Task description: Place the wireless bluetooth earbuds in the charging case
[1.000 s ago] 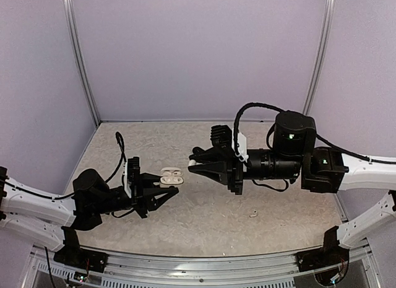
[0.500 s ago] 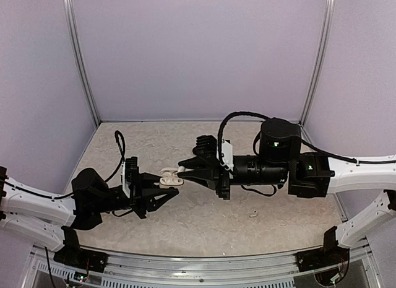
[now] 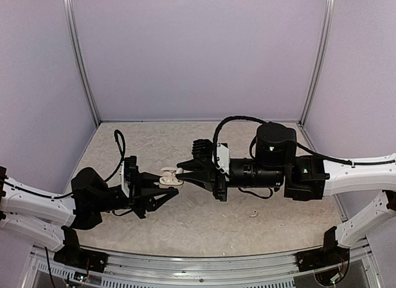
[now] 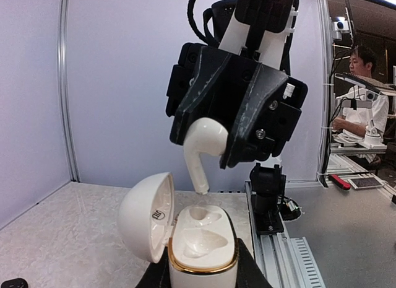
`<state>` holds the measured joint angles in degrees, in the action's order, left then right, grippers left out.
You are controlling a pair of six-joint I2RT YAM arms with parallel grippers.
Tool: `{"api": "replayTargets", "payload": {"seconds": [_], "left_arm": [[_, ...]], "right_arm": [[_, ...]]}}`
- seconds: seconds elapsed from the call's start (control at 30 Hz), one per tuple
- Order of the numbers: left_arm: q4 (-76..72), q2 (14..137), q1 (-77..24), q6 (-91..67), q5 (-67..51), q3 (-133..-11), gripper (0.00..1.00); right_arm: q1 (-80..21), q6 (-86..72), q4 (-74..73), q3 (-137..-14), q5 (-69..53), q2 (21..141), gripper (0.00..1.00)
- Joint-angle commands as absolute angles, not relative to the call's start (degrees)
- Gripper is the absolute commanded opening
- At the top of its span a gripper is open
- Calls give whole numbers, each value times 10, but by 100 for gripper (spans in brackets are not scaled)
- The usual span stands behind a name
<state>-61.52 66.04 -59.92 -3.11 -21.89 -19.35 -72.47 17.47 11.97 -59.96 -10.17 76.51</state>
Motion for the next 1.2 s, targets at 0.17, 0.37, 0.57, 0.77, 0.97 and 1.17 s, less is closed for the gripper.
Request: {"api": "replayTargets", "payload": {"seconds": [0.17, 0.37, 0.57, 0.77, 0.97, 1.17], "left_arm": [[-640, 653, -601, -40, -221, -212, 9], [-641, 650, -602, -40, -223, -211, 9], [-642, 647, -601, -42, -222, -208, 9], [-642, 643, -601, -41, -220, -206, 9], [-648, 644, -601, -42, -219, -204, 9], [-650, 644, -601, -41, -219, -203, 9]], "right_arm": [[-733, 177, 139, -585, -93, 775, 12], [-733, 181, 144, -577, -77, 779, 11], [-733, 185, 153, -570, -49, 783, 11], [-733, 194, 156, -567, -10, 780, 12], [-733, 181, 139, -574, -23, 789, 14], [-734, 166, 131, -581, -25, 798, 26]]}}
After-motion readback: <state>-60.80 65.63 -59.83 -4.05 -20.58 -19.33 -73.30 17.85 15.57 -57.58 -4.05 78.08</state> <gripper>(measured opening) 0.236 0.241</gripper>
